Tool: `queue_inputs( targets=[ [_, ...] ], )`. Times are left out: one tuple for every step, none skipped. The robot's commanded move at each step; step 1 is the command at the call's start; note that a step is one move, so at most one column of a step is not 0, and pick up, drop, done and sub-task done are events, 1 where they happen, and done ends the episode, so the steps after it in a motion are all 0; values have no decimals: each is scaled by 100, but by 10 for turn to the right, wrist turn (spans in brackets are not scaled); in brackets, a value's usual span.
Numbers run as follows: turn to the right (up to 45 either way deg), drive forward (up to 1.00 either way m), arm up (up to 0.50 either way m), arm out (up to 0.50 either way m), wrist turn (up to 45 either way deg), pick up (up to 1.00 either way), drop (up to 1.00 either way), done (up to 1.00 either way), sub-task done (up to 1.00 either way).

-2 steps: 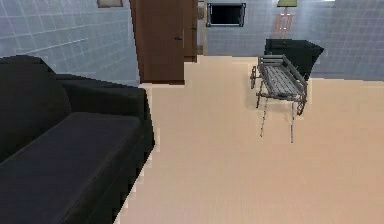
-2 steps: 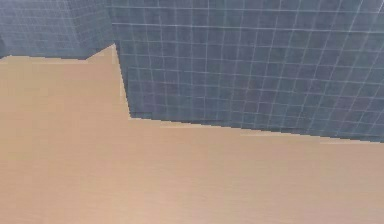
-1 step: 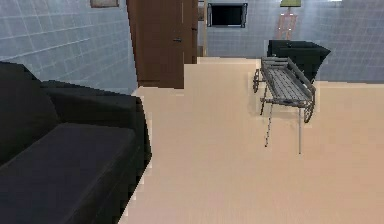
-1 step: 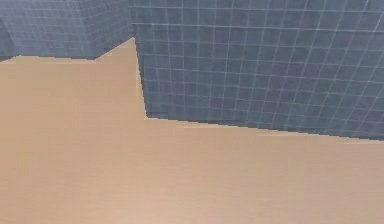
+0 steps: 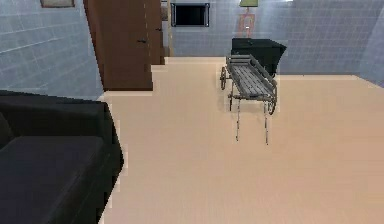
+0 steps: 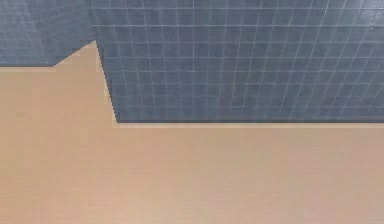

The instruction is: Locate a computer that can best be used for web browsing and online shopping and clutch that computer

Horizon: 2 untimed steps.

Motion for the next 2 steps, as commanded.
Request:
queue_inputs(
  targets=[
    [0,100,0,0,0,0,0,0,0],
    [0,100,0,0,0,0,0,0,0]
  ],
)
